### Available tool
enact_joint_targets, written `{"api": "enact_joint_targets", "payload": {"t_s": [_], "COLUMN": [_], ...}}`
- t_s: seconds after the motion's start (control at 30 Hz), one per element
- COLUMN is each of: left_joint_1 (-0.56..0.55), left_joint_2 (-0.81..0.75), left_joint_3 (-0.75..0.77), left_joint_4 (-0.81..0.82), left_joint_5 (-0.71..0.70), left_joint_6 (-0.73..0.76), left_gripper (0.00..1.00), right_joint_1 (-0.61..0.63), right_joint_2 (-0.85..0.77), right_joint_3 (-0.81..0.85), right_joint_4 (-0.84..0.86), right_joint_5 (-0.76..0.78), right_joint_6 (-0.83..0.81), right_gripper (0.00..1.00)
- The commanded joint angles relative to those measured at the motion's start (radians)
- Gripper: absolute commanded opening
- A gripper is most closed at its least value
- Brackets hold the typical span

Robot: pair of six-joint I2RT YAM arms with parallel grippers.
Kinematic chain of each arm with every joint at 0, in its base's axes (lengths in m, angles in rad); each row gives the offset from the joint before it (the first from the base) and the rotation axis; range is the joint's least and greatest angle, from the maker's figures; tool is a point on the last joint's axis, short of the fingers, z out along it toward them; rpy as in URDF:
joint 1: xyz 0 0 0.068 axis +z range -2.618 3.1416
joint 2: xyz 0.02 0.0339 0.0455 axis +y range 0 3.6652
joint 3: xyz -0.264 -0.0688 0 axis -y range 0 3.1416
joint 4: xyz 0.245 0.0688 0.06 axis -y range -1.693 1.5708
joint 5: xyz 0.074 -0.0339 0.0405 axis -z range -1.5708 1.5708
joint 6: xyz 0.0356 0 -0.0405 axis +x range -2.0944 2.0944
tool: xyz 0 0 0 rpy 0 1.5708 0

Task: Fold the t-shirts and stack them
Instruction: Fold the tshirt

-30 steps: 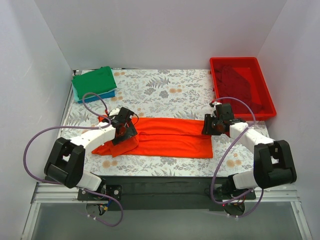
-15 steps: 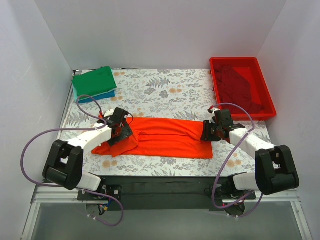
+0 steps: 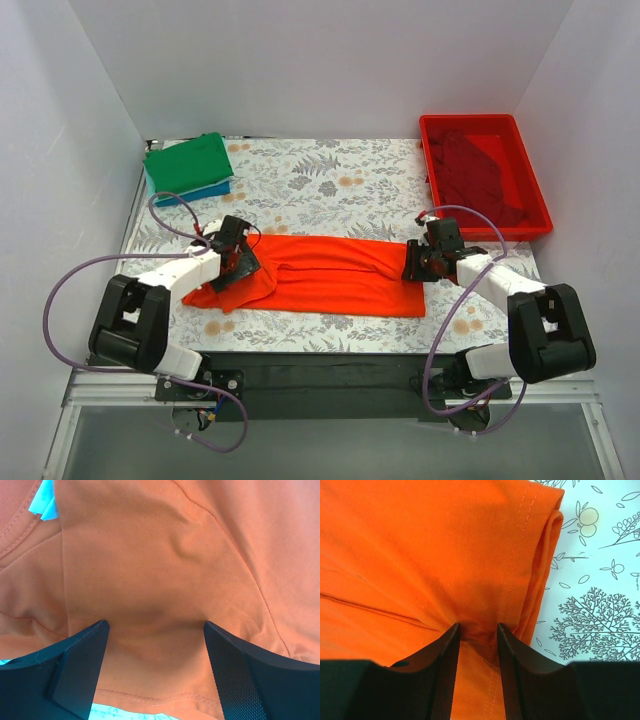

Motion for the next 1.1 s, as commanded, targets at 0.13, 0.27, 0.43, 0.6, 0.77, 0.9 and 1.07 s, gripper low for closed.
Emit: {"api": "enact_joint_targets", "payload": {"t_s": [0.13,0.27,0.43,0.6,0.77,0.9,1.07], "left_joint_1": [0.014,0.013,0.010,0.003,-0.015,-0.023,-0.024], "left_joint_2": [0.168,0.209,0.242,0.279,0.329,0.331,0.230], "left_joint_3": [0.020,0.073,0.148,0.221,0.294,0.343,0.376], "left_joint_4": [0.048,0.065,0.084,0.108,0.122,0.111,0.084], "left_joint_5": [-0.009,0.011,0.055,0.139,0.204,0.187,0.132], "left_joint_6": [0.060,0.121,0.216,0.288,0.388,0.396,0.354], "left_gripper": [0.76,0.76,0.76,0.79,0.80,0.80,0.85], "right_joint_1": [0.000,0.000,0.000,0.003,0.012,0.037,0.041], "right_joint_2": [0.054,0.030,-0.059,-0.134,-0.236,-0.282,-0.309], "right_joint_3": [0.012,-0.016,-0.065,-0.121,-0.145,-0.102,0.021], "right_joint_4": [-0.182,-0.231,-0.262,-0.277,-0.317,-0.340,-0.384], "right_joint_5": [0.154,0.149,0.105,0.039,0.053,0.048,0.098], "right_joint_6": [0.042,0.091,0.152,0.198,0.217,0.230,0.148], "right_gripper": [0.42,0.41,0.41,0.41,0.41,0.41,0.42]}}
